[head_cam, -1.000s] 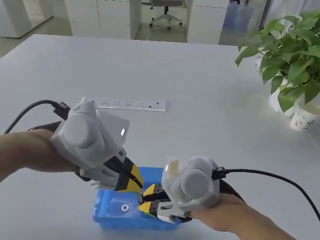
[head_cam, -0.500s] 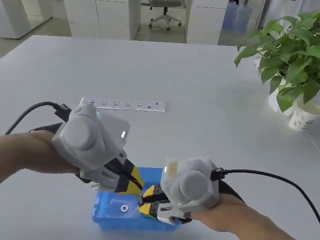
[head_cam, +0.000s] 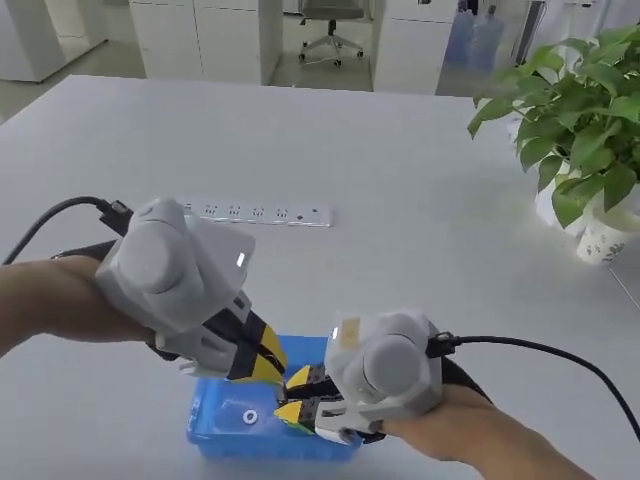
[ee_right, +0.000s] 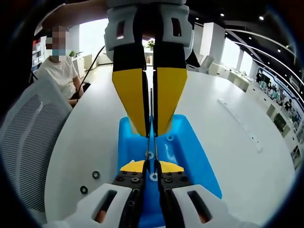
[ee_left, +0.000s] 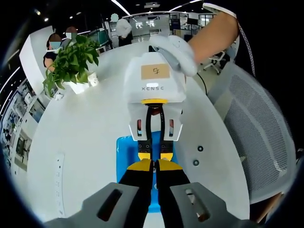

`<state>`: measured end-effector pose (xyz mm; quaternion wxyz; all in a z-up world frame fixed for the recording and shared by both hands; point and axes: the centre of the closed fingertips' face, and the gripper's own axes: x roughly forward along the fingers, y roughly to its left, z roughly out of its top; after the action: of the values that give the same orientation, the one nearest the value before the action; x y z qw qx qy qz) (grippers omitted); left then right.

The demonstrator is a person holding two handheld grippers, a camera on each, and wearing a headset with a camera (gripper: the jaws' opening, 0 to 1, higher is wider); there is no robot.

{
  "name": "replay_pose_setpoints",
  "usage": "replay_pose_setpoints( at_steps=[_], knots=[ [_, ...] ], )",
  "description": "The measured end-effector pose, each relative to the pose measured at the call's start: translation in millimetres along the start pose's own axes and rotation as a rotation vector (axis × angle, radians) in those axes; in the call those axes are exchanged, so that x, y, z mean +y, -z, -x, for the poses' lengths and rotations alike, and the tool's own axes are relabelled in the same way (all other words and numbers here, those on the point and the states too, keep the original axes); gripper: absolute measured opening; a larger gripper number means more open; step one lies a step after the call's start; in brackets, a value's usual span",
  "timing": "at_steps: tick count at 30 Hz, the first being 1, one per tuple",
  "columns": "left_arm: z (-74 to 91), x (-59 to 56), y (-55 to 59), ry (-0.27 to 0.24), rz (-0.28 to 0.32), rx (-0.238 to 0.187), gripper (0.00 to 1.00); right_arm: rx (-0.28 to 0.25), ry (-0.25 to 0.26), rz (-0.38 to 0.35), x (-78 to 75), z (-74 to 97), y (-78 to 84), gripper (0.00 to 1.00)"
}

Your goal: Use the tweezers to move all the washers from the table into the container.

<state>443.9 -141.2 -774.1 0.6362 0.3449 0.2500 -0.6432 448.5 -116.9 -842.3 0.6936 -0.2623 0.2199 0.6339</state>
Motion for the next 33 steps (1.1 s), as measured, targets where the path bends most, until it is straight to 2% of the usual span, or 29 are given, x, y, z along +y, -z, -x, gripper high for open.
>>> replay_pose_setpoints(
  at_steps=[10, 19, 28, 33],
  knots=[
    [14.0, -10.4, -11.4, -0.016, -0.006, -0.013, 0.04, -0.023, 0.008, 0.014, 8.7, 10.1, -14.7, 0.1],
    [26.1, -27.1, -22.0, -0.021, -0.022, -0.016, 0.04, -0.035, 0.013, 0.034, 24.3, 18.9, -26.9, 0.1],
    [32.2, -42.4, -28.3, -0.026, -0.037, -0.005, 0.04, -0.041, 0.014, 0.041, 40.1, 24.3, -32.9, 0.1],
    [29.9, -52.3, -29.8, -0.023, -0.044, 0.001, 0.04, -0.048, 0.017, 0.027, 50.1, 26.4, -30.4, 0.1]
  ],
)
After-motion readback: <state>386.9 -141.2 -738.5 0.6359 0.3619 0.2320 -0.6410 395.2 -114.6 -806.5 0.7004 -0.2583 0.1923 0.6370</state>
